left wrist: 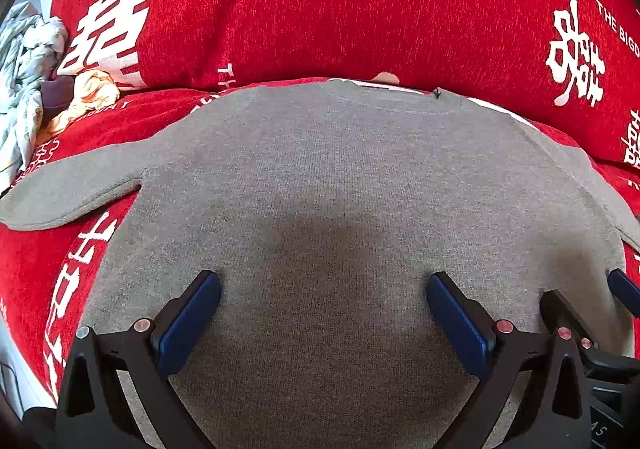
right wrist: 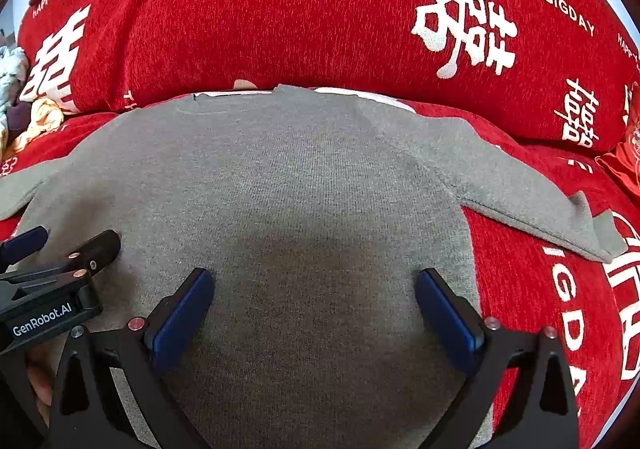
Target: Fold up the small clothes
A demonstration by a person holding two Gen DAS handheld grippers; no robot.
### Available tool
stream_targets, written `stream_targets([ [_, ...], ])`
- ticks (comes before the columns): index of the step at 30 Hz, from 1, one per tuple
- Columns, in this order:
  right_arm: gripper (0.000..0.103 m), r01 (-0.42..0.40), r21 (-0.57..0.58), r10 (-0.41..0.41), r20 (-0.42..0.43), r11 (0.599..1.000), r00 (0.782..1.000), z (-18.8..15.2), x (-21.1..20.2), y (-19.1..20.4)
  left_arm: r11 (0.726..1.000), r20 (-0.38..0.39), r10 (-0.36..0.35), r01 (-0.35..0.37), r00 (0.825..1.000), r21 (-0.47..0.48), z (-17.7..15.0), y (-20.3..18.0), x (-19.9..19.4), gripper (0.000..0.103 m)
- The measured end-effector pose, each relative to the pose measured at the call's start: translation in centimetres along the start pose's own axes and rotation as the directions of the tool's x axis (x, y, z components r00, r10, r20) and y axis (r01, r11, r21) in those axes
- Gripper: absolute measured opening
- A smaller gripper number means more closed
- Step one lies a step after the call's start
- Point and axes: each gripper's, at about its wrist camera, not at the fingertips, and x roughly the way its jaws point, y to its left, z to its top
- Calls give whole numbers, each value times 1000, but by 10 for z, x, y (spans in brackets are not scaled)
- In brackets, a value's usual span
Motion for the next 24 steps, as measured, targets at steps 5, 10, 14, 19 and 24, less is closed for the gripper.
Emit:
stream_targets([
  [5, 101, 4, -2, -4, -4, 1000, 1000, -1, 2, 1, 1000, 0, 2, -2, 1000, -1, -1, 0, -1, 103],
  [10, 102, 6, -8, -6, -23, 1000, 1000, 0, 5, 1, 1000, -10, -2, 2, 1000, -8, 1, 3, -2, 103],
  [14, 102, 6, -10, -7, -57, 1000, 998, 3, 8, 1, 1000, -30, 5, -5, 1000, -10, 3, 3, -1, 103],
  [19, 102, 11, -11, -13, -108, 1000, 994, 6, 13, 2, 1000, -65, -1, 2, 998, 14, 5, 2, 1, 103],
  [24, 102, -2, -23, -2, -168, 1000, 986, 12, 16, 1, 1000, -137, 1, 0, 991, 11, 13, 1, 5, 103],
])
